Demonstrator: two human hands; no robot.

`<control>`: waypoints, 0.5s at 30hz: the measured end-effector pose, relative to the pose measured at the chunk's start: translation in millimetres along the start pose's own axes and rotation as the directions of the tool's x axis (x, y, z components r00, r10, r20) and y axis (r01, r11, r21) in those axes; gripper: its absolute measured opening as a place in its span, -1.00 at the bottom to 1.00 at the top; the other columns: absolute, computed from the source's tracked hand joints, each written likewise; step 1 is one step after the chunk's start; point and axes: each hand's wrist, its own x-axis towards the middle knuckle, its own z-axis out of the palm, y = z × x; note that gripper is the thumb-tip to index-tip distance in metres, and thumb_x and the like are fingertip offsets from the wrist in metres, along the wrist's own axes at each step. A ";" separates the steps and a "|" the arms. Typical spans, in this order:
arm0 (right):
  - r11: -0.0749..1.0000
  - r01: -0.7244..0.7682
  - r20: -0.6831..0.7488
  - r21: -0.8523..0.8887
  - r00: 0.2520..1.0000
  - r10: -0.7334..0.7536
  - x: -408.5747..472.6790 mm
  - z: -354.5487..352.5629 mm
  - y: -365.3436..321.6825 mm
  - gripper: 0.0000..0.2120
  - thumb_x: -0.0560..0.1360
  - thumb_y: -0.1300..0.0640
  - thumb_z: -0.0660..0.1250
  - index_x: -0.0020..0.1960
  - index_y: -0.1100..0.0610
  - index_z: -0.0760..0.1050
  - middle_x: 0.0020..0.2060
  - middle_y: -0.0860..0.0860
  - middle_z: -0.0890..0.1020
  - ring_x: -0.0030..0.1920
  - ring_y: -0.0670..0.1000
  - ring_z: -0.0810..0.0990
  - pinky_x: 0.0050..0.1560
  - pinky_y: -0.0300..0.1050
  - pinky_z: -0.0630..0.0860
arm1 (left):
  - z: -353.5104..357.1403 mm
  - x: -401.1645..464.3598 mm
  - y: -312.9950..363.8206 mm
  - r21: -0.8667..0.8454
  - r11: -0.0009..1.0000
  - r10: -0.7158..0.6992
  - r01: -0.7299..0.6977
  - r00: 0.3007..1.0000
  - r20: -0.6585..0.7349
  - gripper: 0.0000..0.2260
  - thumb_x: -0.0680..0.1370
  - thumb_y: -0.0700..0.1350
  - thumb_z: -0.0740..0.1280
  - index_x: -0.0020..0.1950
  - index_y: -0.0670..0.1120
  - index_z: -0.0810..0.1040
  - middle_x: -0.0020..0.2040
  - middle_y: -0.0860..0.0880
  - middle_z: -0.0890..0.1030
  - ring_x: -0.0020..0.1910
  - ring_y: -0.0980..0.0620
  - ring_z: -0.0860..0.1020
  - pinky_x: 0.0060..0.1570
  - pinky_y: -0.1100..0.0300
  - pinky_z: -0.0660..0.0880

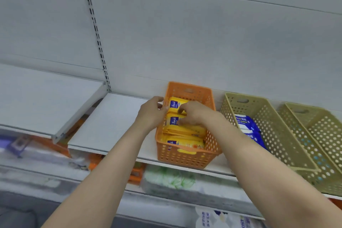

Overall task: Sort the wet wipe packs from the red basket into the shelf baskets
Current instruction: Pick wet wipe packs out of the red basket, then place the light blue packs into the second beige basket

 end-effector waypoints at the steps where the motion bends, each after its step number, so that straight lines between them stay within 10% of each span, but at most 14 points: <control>1: 1.000 0.024 -0.020 -0.006 1.000 -0.024 -2.6 -7.4 -0.7 -0.46 0.49 -0.12 0.41 0.41 0.04 0.45 0.33 0.06 0.53 0.22 0.10 0.55 0.15 -0.02 0.53 | -4.5 -3.4 3.1 0.024 1.000 -0.006 0.006 1.000 -0.007 -0.57 0.58 0.06 0.30 0.43 -0.02 0.39 0.29 -0.06 0.54 0.20 -0.05 0.54 0.15 0.04 0.53; 15: 0.849 0.508 -0.549 -0.145 0.673 -0.496 -71.0 -71.3 -106.1 -0.68 0.59 0.01 0.29 0.32 0.03 0.51 0.29 -0.05 0.54 0.35 0.02 0.41 0.15 -0.09 0.39 | -132.8 -126.6 -37.6 0.438 0.898 0.187 0.045 0.861 -0.472 -0.64 0.60 0.01 0.27 0.39 -0.01 0.44 0.31 -0.06 0.47 0.30 -0.08 0.42 0.20 0.09 0.35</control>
